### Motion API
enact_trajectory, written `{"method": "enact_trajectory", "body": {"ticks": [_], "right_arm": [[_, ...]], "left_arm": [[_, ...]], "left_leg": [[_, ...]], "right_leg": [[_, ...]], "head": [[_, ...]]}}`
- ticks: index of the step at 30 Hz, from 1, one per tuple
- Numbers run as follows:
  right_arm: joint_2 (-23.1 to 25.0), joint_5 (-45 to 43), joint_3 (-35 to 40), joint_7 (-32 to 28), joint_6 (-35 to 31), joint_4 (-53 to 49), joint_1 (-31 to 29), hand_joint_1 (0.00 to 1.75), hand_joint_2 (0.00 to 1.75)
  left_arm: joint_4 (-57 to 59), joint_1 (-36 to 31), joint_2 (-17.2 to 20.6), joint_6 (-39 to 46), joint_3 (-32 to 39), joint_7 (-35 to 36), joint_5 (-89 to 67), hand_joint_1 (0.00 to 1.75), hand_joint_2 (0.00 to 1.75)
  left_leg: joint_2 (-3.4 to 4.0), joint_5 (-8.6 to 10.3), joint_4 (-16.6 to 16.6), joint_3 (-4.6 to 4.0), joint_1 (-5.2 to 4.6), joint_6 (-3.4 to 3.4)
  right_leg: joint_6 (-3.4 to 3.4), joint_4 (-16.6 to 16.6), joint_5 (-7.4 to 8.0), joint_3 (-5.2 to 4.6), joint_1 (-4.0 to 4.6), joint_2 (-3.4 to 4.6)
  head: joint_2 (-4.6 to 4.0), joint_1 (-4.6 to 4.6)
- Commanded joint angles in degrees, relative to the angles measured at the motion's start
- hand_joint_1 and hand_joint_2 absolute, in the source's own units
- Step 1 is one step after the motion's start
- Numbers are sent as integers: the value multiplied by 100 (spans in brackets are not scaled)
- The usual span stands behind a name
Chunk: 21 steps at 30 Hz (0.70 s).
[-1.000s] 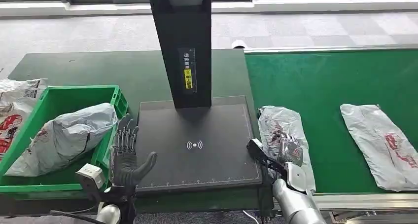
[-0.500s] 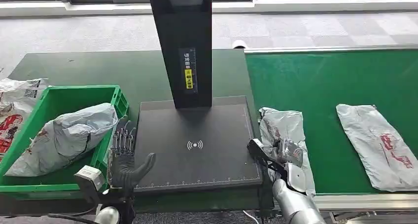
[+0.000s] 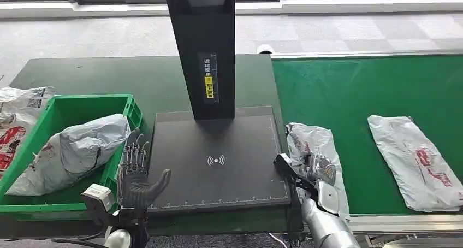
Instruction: Moved the parcel from conveyor to table for the left to box.
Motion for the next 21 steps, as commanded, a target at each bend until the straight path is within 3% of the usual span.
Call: {"method": "enact_trajectory", "body": {"ticks": [1, 9, 10, 13, 21], "right_arm": [[-133, 88, 136, 131, 209, 266, 94, 175, 175], [-133, 88, 136, 131, 209, 266, 94, 175, 175], [51, -670, -193, -800, -1125, -201, 179, 175, 175], [134, -545, 9, -461, -496, -1222, 483, 175, 175], [28, -367, 14, -196, -568, -777, 444, 175, 175]], "left_arm": [[135, -65, -57, -10, 344, 38, -31, 0, 175], [135, -65, -57, -10, 344, 38, -31, 0, 175], [102, -8, -65, 32, 350, 57, -42, 0, 175], [-25, 104, -61, 46, 309, 71, -40, 0, 175], [21, 62, -63, 59, 325, 71, -40, 0, 175]], "left_leg": [[-3, 6, -7, -2, 4, 1], [-1, 4, -4, 10, 1, 2], [-3, 9, -10, 4, 4, 2], [1, 5, -5, 4, 0, 2], [0, 8, -13, -15, 1, 6]], "right_leg": [[-5, -11, 6, 1, 5, -7], [-2, -6, 3, 13, 2, -6], [-4, -15, 9, 9, 5, -10], [-3, -6, 5, 5, 2, -4], [-4, -13, 8, -12, 2, -8]], "head": [[0, 0], [0, 0], [0, 0], [0, 0], [0, 0]]}}
